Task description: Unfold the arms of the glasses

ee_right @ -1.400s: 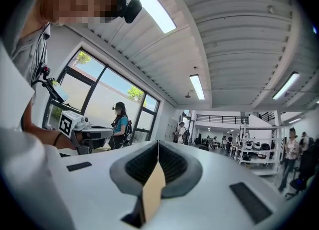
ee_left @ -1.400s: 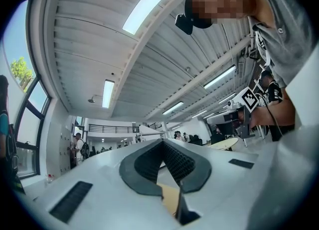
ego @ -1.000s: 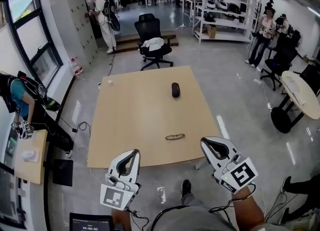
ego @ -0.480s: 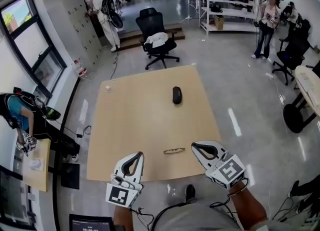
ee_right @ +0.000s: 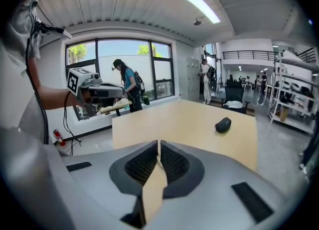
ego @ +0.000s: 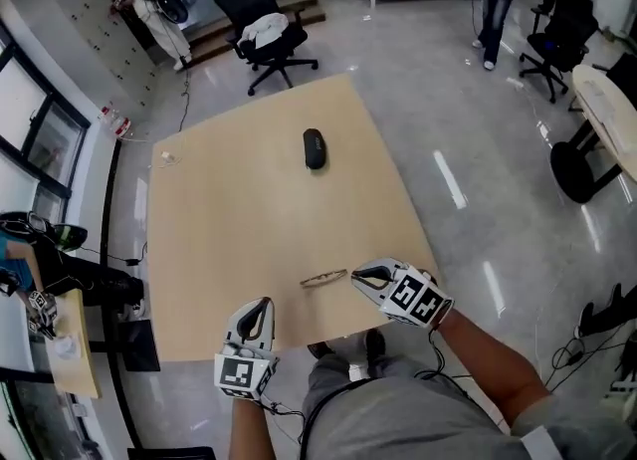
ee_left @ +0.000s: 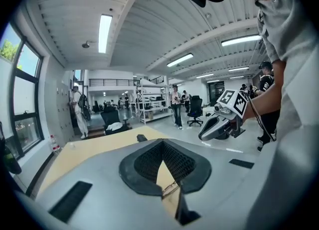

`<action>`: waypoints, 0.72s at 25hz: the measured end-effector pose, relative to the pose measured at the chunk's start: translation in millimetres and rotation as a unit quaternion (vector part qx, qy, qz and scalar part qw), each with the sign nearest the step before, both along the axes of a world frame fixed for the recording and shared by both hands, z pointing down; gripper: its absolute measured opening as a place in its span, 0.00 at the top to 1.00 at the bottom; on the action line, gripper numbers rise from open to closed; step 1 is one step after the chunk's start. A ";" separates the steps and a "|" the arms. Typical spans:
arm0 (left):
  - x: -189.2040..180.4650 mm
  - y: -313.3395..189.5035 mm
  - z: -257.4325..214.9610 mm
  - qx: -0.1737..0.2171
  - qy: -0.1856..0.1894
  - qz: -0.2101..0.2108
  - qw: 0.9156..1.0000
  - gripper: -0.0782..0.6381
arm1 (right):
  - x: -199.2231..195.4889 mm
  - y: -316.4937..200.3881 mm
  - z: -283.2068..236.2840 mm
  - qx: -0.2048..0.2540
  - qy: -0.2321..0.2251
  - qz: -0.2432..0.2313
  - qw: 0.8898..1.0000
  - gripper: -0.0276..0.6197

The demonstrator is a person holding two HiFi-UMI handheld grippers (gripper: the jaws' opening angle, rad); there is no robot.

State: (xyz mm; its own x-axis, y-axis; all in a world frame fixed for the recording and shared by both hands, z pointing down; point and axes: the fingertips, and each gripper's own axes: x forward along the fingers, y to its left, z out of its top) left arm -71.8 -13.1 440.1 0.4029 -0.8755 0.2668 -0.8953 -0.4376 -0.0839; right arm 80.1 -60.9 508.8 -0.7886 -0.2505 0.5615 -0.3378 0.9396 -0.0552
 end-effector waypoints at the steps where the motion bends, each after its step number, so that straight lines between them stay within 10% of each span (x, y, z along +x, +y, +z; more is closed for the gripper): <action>1: -2.6 -5.0 16.3 -0.014 -0.004 0.005 1.000 0.88 | -3.8 -1.4 17.2 -0.011 0.014 -0.004 1.000 0.95; 18: 19.0 -45.8 232.8 -0.241 -0.042 0.101 0.964 0.88 | -35.1 -21.1 182.1 -0.070 0.214 -0.056 0.973 0.94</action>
State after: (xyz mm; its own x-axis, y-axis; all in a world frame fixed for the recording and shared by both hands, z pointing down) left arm -52.8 -58.9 672.9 0.5117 -0.5475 0.6621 -0.7868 -0.6082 0.1051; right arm 45.1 -82.0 690.8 -0.4931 -0.0752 0.8667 -0.2546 0.9651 -0.0612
